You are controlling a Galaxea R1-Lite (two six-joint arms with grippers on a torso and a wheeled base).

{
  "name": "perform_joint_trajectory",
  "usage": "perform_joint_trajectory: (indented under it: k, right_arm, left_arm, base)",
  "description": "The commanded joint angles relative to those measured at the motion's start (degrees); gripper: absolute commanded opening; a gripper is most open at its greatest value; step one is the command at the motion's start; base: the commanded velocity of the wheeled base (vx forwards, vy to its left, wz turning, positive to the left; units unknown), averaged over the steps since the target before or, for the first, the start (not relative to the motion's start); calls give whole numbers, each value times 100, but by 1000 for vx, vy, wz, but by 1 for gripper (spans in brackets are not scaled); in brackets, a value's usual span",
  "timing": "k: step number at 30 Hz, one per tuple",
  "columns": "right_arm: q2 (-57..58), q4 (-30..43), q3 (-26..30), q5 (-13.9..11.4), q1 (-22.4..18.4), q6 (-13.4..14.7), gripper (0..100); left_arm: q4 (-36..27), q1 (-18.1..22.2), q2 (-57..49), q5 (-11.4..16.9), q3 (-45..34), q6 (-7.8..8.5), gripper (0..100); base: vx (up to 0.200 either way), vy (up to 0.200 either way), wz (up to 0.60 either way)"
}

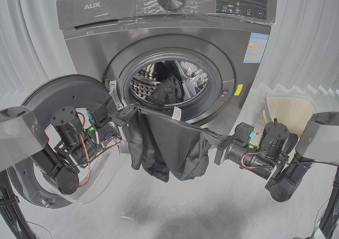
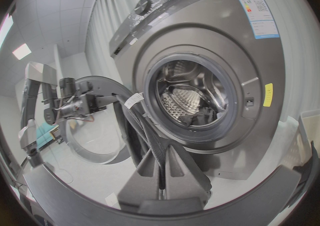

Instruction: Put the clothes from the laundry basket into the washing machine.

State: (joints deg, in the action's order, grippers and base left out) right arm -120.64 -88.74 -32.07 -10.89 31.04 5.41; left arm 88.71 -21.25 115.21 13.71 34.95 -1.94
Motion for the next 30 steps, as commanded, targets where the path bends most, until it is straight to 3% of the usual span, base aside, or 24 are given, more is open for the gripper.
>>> perform_joint_trajectory:
  k: [1,4,9,11,13,16,30]
  right_arm:
    - [401,5,272,-564,-159,-84,0]
    - [497,14,272,-968,-291,-234,0]
    - [480,14,193,-1047,-458,-392,0]
    - [445,14,122,-845,-555,-392,0]
    - [383,14,-71,-203,-555,-374,0]
    - [286,23,-317,245,-537,-348,0]
    - [286,32,-1301,429,-511,-339,0]
  left_arm:
    - [6,95,-96,0,-6,-26,0]
    - [6,156,-122,-27,82,-43,0]
    - [6,200,-131,-36,100,-70,0]
    - [6,191,-131,-27,91,-61,0]
    - [6,182,-139,-36,100,-70,0]
    - [6,165,-157,-27,100,-70,0]
    - [6,182,-377,-27,38,-61,0]
  base:
    - [0,0,0]
    - [0,0,0]
    - [0,0,0]
    - [0,0,0]
    - [0,0,0]
    - [0,0,0]
    - [0,0,0]
